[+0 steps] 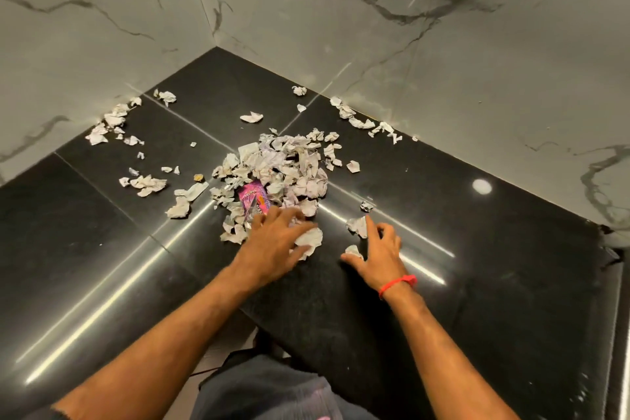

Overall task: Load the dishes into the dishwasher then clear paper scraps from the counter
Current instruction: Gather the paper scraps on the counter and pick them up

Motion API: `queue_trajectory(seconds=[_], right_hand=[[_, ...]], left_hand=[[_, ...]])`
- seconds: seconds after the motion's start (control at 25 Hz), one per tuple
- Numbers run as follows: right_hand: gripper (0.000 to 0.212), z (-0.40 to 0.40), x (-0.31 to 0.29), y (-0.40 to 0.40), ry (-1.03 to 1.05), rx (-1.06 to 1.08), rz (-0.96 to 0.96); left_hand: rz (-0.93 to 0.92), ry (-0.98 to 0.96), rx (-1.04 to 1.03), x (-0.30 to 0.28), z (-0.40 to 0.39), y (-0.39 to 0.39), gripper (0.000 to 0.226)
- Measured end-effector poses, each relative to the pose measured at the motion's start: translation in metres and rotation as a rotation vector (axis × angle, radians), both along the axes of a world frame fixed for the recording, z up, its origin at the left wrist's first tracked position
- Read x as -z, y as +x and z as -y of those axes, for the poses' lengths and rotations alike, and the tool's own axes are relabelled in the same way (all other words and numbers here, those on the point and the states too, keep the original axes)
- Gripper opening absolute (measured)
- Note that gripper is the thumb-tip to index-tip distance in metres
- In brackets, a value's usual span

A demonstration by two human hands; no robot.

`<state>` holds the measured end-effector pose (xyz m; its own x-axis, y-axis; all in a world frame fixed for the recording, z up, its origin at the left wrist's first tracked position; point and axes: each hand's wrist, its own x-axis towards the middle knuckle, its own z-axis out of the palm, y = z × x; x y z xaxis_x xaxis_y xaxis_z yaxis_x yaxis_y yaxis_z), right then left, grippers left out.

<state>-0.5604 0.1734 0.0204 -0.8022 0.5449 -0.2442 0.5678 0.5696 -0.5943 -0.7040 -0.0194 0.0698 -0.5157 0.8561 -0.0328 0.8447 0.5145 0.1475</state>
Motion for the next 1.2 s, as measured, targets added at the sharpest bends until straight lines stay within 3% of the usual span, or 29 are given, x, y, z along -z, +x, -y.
queue_trajectory(seconds=[0.2, 0.36, 0.48, 0.6, 0.72, 0.8, 0.88, 0.96, 1.08, 1.2], right_hand=[[0.06, 0.058, -0.002, -0.056, -0.073, -0.079, -0.096], [0.07, 0.094, -0.014, -0.107, -0.278, -0.196, -0.121], [0.063, 0.096, -0.019, -0.127, -0.522, -0.127, -0.271], [0.049, 0.086, -0.016, -0.125, -0.321, 0.019, -0.41], [0.042, 0.063, -0.008, -0.113, -0.046, 0.201, -0.485], [0.057, 0.047, -0.003, -0.107, 0.113, 0.291, -0.419], [0.084, 0.032, -0.002, -0.104, 0.228, 0.288, -0.235], [0.103, 0.02, -0.004, -0.105, 0.27, 0.269, -0.044], [0.109, 0.008, 0.0, -0.109, 0.234, 0.254, 0.123], [0.1, 0.015, 0.008, -0.118, 0.245, 0.148, 0.247]], left_hand=[[0.039, -0.147, -0.028, 0.038, 0.048, 0.004, 0.059], [-0.021, -0.125, -0.067, 0.047, 0.085, -0.045, 0.053], [0.003, -0.078, -0.179, 0.043, 0.113, -0.093, 0.047], [0.075, 0.066, -0.342, 0.039, 0.136, -0.119, 0.038], [0.135, 0.326, -0.5, 0.034, 0.133, -0.113, 0.048], [0.104, 0.394, -0.436, 0.031, 0.115, -0.101, 0.044], [0.02, 0.397, -0.23, 0.029, 0.088, -0.089, 0.039], [-0.06, 0.28, -0.024, 0.033, 0.062, -0.084, 0.053], [-0.183, 0.039, 0.111, 0.056, 0.04, -0.097, 0.076], [-0.183, -0.02, 0.115, 0.07, 0.047, -0.12, 0.07]])
